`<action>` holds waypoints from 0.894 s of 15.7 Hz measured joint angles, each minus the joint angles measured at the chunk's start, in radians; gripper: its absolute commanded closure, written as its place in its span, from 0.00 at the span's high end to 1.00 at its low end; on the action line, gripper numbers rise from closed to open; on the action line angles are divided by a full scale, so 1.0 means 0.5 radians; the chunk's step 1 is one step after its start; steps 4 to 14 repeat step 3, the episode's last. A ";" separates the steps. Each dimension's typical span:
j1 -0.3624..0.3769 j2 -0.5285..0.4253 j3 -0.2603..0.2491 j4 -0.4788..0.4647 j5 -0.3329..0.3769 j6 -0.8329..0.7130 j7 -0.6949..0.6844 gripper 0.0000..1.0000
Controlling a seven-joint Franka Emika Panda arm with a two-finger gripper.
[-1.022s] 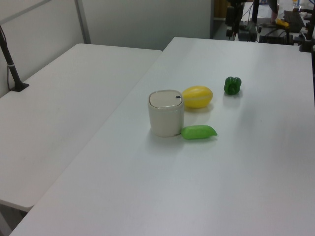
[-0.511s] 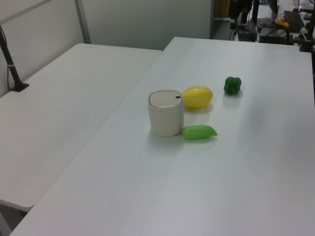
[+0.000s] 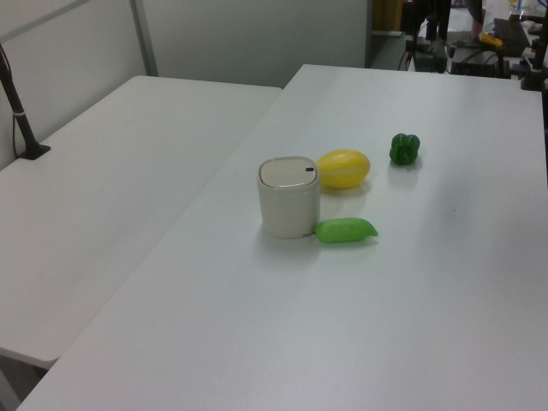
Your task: Close garbage bin
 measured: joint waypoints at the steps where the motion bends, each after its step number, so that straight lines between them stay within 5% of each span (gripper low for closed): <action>1: -0.001 -0.015 0.000 -0.006 0.000 0.000 0.002 1.00; 14: -0.006 -0.042 0.000 -0.017 0.000 -0.001 0.004 1.00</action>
